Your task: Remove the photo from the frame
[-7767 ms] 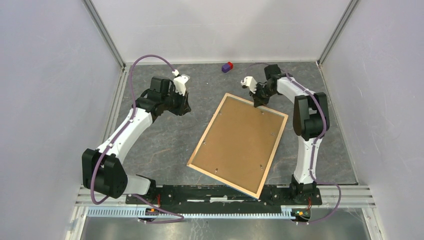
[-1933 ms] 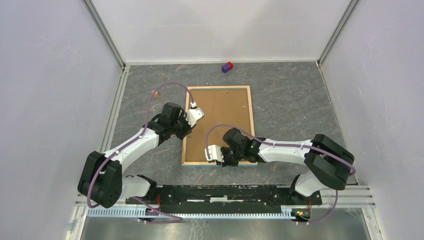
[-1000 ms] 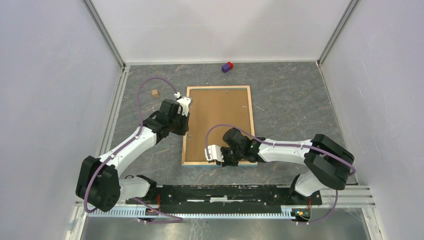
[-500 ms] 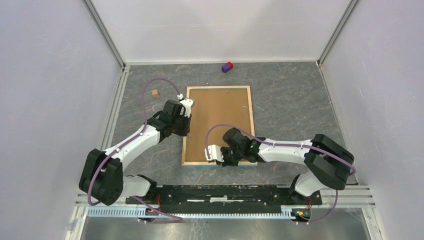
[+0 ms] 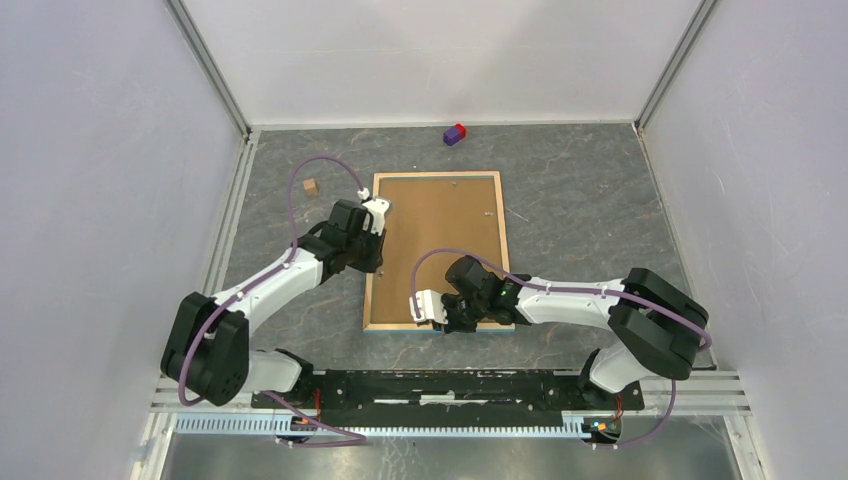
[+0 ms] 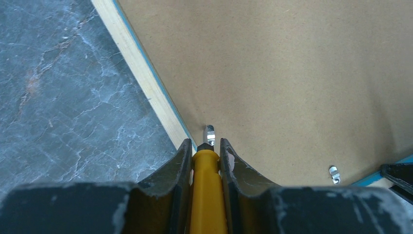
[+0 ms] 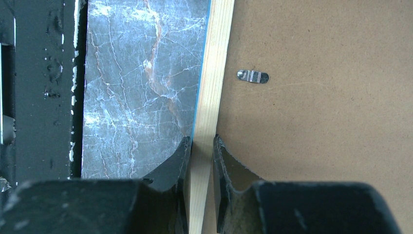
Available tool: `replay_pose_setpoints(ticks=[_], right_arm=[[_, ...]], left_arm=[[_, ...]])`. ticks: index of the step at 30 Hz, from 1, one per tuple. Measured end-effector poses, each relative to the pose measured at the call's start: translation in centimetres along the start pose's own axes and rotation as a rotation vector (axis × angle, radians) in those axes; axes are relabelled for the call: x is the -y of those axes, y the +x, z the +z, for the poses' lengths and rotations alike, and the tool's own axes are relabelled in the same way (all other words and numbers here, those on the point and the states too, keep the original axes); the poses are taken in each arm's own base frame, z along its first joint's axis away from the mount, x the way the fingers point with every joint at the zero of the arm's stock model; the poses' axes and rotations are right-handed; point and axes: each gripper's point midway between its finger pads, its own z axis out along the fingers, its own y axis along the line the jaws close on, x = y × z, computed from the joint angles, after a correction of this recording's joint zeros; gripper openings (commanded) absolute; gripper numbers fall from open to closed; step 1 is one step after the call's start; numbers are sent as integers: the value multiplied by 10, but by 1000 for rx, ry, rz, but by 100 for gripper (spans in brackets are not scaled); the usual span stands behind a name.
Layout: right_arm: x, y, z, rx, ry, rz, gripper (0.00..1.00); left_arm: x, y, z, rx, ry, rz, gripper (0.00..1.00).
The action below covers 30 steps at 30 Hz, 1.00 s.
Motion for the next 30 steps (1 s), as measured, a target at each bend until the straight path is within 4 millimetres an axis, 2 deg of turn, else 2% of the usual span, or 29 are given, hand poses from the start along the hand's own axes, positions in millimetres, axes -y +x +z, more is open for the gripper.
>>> replay_pose_setpoints(ticks=[11,18,21,25,30], right_arm=[[0,0,0,1,-1,-3,0],[0,0,0,3,-5,-5,0],[-1,0,0,5,-11,-13,0],[-1,0,0,9,-18,-25,0],[-1,0,-1,12,-25,-29,0]], left_arm=[[29,7,-2,-23,143,20,2],[32,10,-9,-64,165,54,2],[29,-11,-17,-56,159,99,2],[16,-57,-27,38,122,165,2],[-5,-90,-23,75,23,205,2]])
